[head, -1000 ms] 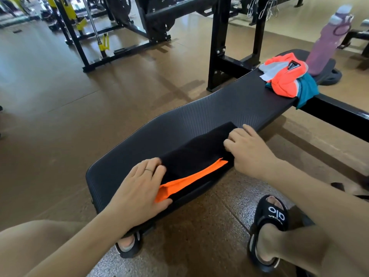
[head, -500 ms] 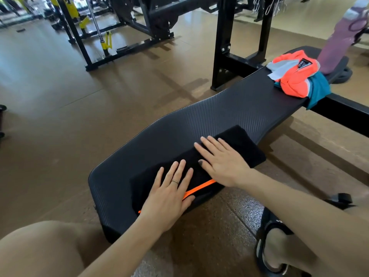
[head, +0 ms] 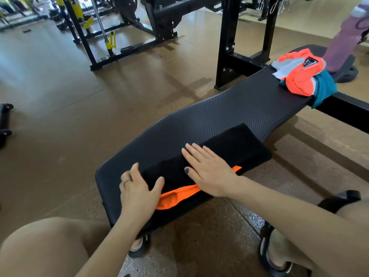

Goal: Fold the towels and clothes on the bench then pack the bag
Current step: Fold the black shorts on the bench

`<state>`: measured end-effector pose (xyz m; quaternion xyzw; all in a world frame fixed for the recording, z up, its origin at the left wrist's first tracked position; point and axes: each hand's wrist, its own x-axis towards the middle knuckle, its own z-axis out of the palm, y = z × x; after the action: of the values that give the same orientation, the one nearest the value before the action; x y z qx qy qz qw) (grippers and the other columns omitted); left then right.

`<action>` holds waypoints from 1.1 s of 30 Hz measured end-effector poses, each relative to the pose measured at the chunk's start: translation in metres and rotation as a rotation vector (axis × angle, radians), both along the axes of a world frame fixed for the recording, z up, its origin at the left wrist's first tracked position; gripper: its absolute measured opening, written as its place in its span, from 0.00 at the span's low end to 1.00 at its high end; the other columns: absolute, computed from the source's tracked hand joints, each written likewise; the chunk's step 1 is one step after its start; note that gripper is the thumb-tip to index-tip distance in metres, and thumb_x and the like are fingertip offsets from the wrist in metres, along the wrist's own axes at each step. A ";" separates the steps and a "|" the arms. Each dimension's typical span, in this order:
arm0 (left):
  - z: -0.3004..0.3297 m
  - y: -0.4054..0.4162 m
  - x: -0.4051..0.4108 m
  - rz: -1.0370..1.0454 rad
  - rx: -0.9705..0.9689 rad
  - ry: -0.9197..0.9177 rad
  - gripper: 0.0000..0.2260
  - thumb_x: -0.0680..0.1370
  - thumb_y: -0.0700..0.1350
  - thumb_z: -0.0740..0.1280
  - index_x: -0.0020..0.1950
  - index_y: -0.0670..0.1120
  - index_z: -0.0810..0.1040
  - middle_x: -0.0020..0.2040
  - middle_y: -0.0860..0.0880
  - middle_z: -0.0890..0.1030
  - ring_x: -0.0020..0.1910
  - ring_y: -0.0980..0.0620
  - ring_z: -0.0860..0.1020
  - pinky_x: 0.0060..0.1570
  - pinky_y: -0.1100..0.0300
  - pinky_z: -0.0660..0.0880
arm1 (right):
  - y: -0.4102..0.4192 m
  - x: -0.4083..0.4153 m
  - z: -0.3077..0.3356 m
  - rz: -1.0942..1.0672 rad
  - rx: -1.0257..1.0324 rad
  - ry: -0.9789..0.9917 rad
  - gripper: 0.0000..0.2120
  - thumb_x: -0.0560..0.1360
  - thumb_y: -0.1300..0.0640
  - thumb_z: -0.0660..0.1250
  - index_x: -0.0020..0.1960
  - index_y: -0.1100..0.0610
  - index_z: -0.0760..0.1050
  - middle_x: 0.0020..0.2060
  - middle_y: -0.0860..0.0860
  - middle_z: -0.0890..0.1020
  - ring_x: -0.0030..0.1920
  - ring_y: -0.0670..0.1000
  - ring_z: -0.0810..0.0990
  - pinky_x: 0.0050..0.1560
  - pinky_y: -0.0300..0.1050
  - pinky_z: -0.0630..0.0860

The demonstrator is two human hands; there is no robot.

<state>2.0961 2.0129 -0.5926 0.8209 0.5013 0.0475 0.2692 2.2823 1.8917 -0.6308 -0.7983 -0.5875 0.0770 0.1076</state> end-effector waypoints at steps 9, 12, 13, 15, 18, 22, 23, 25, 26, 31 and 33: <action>0.007 0.005 0.003 0.498 -0.800 -0.399 0.33 0.66 0.56 0.79 0.66 0.43 0.77 0.54 0.43 0.85 0.51 0.41 0.84 0.42 0.52 0.80 | -0.001 0.000 -0.018 0.017 -0.012 -0.089 0.30 0.84 0.41 0.40 0.82 0.52 0.41 0.82 0.52 0.44 0.81 0.50 0.38 0.80 0.52 0.40; 0.024 0.001 0.012 0.531 -1.016 -0.501 0.17 0.75 0.45 0.74 0.63 0.42 0.80 0.52 0.38 0.86 0.53 0.37 0.84 0.54 0.43 0.80 | -0.003 -0.001 -0.018 0.022 0.004 -0.077 0.30 0.84 0.41 0.41 0.82 0.51 0.41 0.82 0.51 0.44 0.81 0.50 0.38 0.80 0.50 0.38; 0.029 0.000 0.014 0.535 -1.043 -0.506 0.16 0.76 0.44 0.73 0.63 0.42 0.80 0.52 0.37 0.86 0.53 0.36 0.84 0.56 0.42 0.80 | -0.004 -0.001 -0.017 0.022 0.012 -0.061 0.29 0.84 0.41 0.41 0.82 0.50 0.41 0.82 0.51 0.43 0.81 0.49 0.38 0.79 0.49 0.37; 0.039 -0.002 0.019 0.511 -1.046 -0.551 0.16 0.76 0.42 0.72 0.63 0.41 0.79 0.52 0.37 0.86 0.53 0.37 0.84 0.53 0.44 0.80 | -0.005 0.001 -0.015 0.022 0.028 0.002 0.29 0.84 0.42 0.44 0.82 0.47 0.42 0.82 0.49 0.44 0.81 0.48 0.38 0.80 0.48 0.37; 0.061 -0.011 0.033 0.400 -0.972 -0.614 0.13 0.77 0.40 0.70 0.61 0.42 0.81 0.51 0.39 0.86 0.45 0.41 0.86 0.37 0.51 0.82 | -0.002 0.010 -0.004 -0.032 0.120 0.320 0.29 0.84 0.49 0.55 0.82 0.47 0.51 0.81 0.47 0.54 0.81 0.47 0.46 0.81 0.48 0.44; 0.088 -0.018 0.074 0.212 -0.791 -0.615 0.20 0.73 0.40 0.73 0.64 0.41 0.77 0.50 0.40 0.86 0.42 0.43 0.85 0.35 0.54 0.80 | -0.004 0.028 0.034 -0.407 0.384 1.006 0.23 0.81 0.56 0.61 0.76 0.44 0.68 0.73 0.46 0.73 0.74 0.46 0.68 0.78 0.48 0.60; 0.092 -0.021 0.087 0.181 -0.750 -0.606 0.24 0.71 0.41 0.74 0.66 0.41 0.75 0.50 0.39 0.85 0.42 0.44 0.85 0.36 0.53 0.80 | -0.008 0.033 0.045 -0.460 0.432 1.128 0.22 0.81 0.54 0.60 0.74 0.44 0.70 0.70 0.46 0.75 0.71 0.47 0.72 0.76 0.51 0.63; 0.100 -0.033 0.116 0.137 -0.686 -0.585 0.29 0.68 0.41 0.75 0.67 0.41 0.69 0.53 0.39 0.83 0.46 0.44 0.85 0.39 0.52 0.82 | -0.021 0.047 0.063 -0.497 0.487 1.368 0.20 0.83 0.48 0.58 0.74 0.44 0.70 0.66 0.49 0.78 0.66 0.50 0.77 0.73 0.56 0.68; 0.103 -0.041 0.130 0.121 -0.662 -0.574 0.30 0.68 0.41 0.75 0.67 0.41 0.66 0.53 0.40 0.82 0.47 0.44 0.84 0.41 0.50 0.82 | -0.029 0.053 0.069 -0.479 0.487 1.488 0.21 0.83 0.43 0.56 0.74 0.44 0.69 0.66 0.51 0.79 0.65 0.52 0.78 0.71 0.57 0.70; 0.092 -0.083 0.186 -0.091 -0.425 -0.378 0.32 0.65 0.52 0.77 0.58 0.47 0.60 0.60 0.42 0.75 0.54 0.41 0.80 0.52 0.43 0.81 | -0.056 0.069 0.075 -0.346 0.431 1.848 0.29 0.80 0.33 0.56 0.72 0.49 0.73 0.64 0.54 0.81 0.64 0.55 0.80 0.68 0.57 0.72; 0.082 -0.092 0.197 -0.194 -0.298 -0.285 0.28 0.72 0.52 0.74 0.60 0.43 0.62 0.63 0.41 0.70 0.58 0.40 0.77 0.57 0.43 0.78 | -0.057 0.077 0.071 -0.391 0.458 1.898 0.27 0.79 0.36 0.61 0.71 0.51 0.75 0.64 0.55 0.81 0.66 0.57 0.79 0.70 0.58 0.70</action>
<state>2.2928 1.9205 -0.5107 0.8015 0.3782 0.0623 0.4590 2.3598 1.8347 -0.5599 -0.4484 -0.1168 0.5493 0.6954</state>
